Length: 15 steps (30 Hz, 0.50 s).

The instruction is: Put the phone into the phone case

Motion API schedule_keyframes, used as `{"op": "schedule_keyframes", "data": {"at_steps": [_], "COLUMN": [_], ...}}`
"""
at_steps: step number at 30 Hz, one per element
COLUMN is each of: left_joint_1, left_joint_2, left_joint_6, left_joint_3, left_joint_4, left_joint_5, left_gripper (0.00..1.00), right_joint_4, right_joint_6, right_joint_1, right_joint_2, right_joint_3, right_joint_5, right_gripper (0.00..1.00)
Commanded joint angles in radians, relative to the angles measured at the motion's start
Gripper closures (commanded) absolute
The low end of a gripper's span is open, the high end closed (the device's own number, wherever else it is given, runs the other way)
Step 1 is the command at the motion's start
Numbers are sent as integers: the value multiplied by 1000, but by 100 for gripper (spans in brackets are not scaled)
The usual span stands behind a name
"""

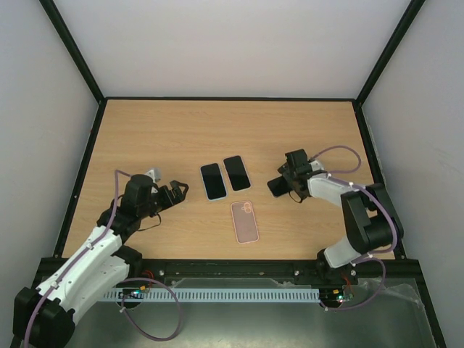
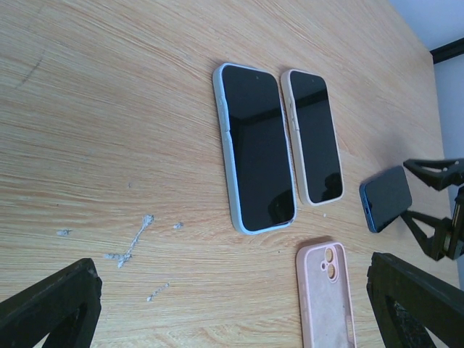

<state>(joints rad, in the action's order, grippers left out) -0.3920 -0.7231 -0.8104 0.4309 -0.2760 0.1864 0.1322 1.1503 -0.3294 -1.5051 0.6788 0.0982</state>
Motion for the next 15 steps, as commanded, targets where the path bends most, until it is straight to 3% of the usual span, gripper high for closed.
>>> {"op": "schedule_keyframes", "data": {"at_steps": [1, 8, 15], "left_joint_1": [5, 5, 5], "left_joint_2": [-10, -9, 1], "left_joint_6": [15, 13, 2], "left_joint_3": [31, 33, 22], "left_joint_4": [1, -1, 10], "left_joint_5": [11, 13, 21], "left_gripper": [1, 1, 1], "right_joint_4": [-42, -6, 82], "right_joint_6": [-102, -314, -464], "right_joint_1": [2, 3, -3], "right_joint_2": [-121, -289, -312], "right_joint_3": [72, 234, 284], "right_joint_5": [-41, -123, -179], "right_gripper": [2, 4, 8]}}
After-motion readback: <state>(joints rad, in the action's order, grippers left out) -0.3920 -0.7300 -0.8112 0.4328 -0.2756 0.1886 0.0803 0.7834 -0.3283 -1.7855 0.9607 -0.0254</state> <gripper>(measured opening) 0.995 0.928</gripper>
